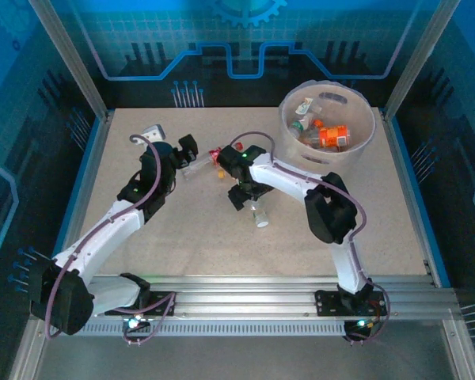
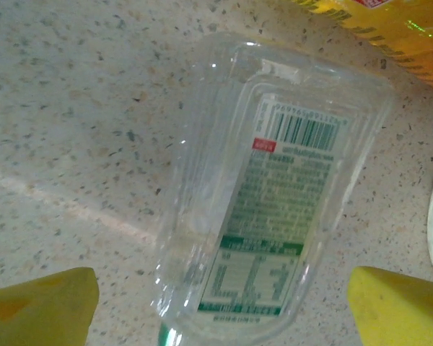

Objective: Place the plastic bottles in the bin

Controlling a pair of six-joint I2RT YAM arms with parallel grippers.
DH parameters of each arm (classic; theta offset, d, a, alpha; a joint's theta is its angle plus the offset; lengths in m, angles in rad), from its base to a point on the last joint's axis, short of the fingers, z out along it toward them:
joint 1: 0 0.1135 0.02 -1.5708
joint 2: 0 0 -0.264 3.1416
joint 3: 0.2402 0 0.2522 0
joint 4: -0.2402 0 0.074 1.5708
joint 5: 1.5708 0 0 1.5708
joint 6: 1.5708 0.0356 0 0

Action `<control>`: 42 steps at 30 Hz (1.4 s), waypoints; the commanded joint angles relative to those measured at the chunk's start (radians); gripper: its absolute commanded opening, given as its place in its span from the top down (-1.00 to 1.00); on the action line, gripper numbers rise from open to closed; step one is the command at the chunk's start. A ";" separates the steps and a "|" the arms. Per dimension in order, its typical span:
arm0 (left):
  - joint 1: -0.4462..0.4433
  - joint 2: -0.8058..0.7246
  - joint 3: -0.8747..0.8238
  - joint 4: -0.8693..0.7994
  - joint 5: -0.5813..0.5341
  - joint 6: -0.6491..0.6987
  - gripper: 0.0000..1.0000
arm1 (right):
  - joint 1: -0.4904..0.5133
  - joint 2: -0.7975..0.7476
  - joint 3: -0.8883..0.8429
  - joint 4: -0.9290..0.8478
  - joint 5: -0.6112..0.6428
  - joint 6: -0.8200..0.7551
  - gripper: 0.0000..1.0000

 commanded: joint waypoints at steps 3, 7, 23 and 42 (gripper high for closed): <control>0.009 0.006 -0.002 -0.005 -0.020 -0.008 -0.98 | -0.027 0.047 0.036 0.017 0.005 -0.024 -0.74; 0.009 0.008 -0.005 -0.005 -0.027 -0.005 -0.97 | -0.029 0.068 0.042 0.028 -0.004 -0.035 -0.70; 0.009 0.012 -0.007 -0.004 -0.033 -0.003 -0.98 | 0.005 0.058 0.034 0.020 -0.012 -0.049 -0.09; 0.011 -0.014 -0.008 -0.014 -0.031 -0.002 -0.98 | 0.066 -0.288 0.347 -0.207 0.215 -0.239 0.27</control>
